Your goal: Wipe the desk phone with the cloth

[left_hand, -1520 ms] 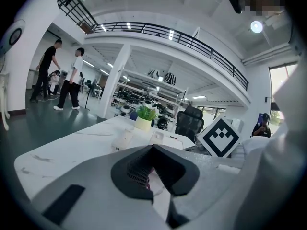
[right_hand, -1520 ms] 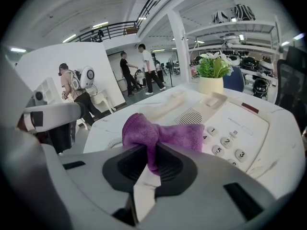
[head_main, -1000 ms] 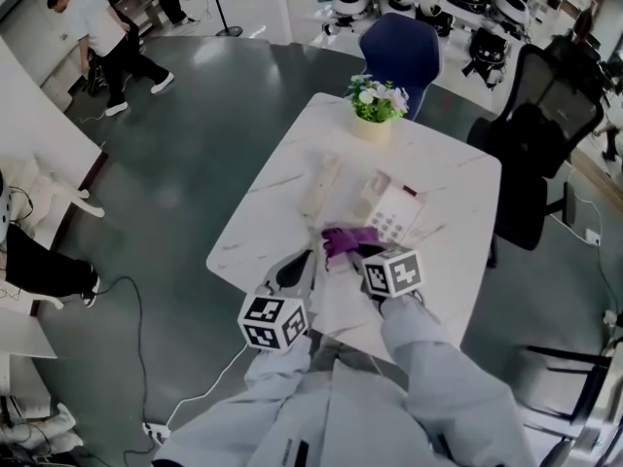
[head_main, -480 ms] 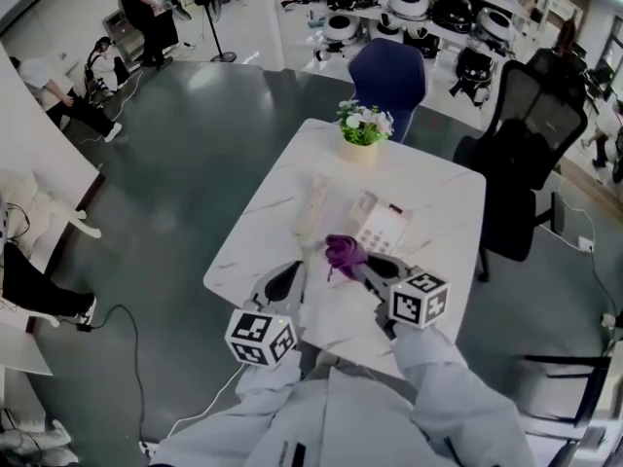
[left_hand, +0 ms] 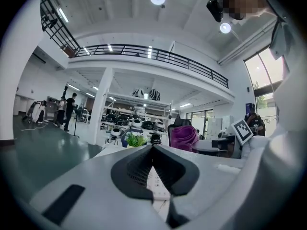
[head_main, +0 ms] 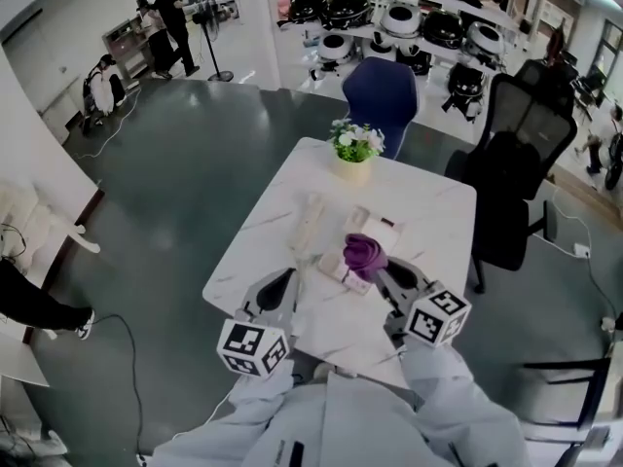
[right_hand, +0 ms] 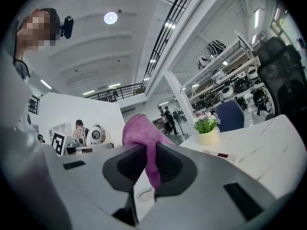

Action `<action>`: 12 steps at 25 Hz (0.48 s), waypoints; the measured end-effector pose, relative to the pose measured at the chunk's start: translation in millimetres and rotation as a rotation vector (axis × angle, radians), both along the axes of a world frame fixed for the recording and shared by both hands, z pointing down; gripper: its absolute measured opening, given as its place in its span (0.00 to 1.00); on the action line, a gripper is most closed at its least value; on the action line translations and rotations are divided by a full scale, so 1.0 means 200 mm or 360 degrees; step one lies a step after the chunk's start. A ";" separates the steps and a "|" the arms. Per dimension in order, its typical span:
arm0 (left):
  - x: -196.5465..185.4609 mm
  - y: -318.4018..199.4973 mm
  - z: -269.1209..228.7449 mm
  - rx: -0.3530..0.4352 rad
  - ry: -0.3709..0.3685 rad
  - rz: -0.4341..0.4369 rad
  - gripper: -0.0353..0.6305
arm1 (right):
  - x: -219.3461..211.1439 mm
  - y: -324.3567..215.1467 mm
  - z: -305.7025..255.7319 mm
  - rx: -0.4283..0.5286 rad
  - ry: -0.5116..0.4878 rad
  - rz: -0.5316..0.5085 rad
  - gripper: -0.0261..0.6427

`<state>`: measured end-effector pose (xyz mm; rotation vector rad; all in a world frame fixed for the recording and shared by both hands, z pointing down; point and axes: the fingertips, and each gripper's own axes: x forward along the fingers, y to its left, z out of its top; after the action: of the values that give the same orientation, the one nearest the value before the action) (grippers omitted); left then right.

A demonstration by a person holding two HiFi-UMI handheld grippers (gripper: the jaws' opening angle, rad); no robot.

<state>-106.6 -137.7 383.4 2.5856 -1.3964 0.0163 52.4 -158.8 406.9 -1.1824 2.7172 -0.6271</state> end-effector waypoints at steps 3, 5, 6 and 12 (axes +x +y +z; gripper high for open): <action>-0.01 0.00 -0.05 0.0041 0.0000 -0.0003 0.05 | 0.07 0.00 -0.05 0.0048 -0.0003 0.0074 0.09; -0.02 0.01 -0.07 0.0063 -0.0001 -0.0006 0.05 | 0.11 0.01 -0.08 0.0077 -0.0005 0.0128 0.09; -0.02 0.02 -0.08 0.0074 -0.0003 -0.0008 0.05 | 0.13 0.00 -0.10 0.0094 -0.0004 0.0149 0.09; -0.05 0.01 -0.15 0.0122 -0.0006 -0.0030 0.05 | 0.19 0.02 -0.19 0.0169 0.0010 0.0206 0.09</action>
<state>-117.3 -135.4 352.5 2.6349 -1.4502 -0.0358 89.6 -155.5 369.0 -1.3224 2.6161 -0.4570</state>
